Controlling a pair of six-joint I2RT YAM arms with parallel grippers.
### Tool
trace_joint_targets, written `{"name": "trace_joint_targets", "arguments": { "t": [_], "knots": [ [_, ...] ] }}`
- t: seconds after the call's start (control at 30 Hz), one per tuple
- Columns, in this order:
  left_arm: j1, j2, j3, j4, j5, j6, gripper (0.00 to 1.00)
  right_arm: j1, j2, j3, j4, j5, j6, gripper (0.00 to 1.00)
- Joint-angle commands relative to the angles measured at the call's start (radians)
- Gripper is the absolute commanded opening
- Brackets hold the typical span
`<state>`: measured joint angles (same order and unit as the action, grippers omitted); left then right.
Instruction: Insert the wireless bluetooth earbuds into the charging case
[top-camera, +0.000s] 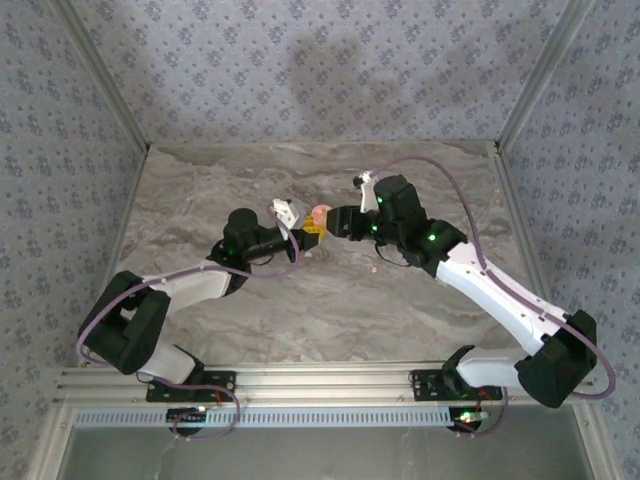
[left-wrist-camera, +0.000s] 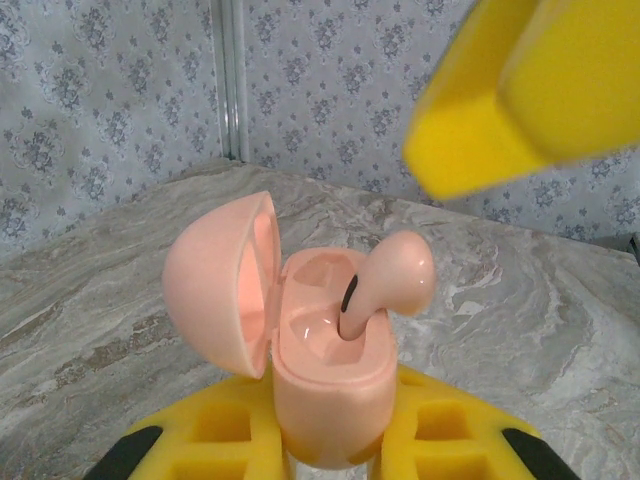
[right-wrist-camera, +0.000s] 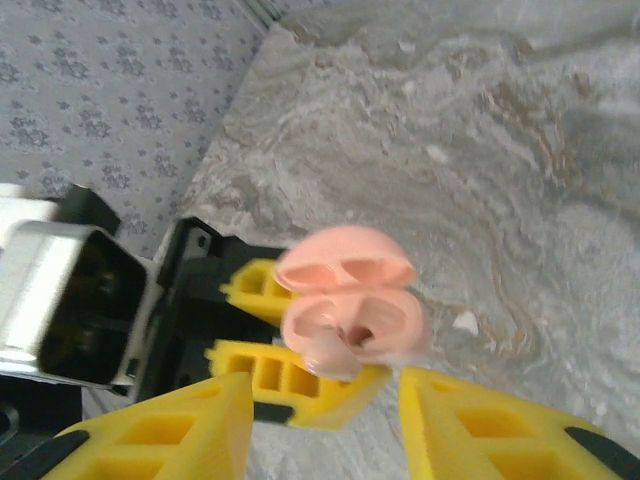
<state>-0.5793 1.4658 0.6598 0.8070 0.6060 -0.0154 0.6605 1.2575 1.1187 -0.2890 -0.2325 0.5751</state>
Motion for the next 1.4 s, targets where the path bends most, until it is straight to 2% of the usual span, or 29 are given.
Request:
{"name": "trace_joint_targets", "arguments": {
  "t": [0.0, 0.33, 0.87, 1.37],
  "knots": [
    [-0.01, -0.036, 0.029, 0.008, 0.02, 0.017, 0.06, -0.023, 0.002, -0.034, 0.041, -0.068, 0.109, 0.42],
    [-0.011, -0.036, 0.031, 0.004, 0.018, 0.02, 0.06, -0.058, 0.005, -0.078, 0.145, -0.123, 0.147, 0.35],
    [-0.011, -0.038, 0.032, -0.005, 0.018, 0.022, 0.06, -0.056, 0.035, -0.075, 0.172, -0.183, 0.151, 0.18],
    [-0.013, -0.039, 0.032, -0.005, 0.017, 0.022, 0.05, -0.039, 0.075, -0.041, 0.179, -0.198, 0.143, 0.16]
  ]
}}
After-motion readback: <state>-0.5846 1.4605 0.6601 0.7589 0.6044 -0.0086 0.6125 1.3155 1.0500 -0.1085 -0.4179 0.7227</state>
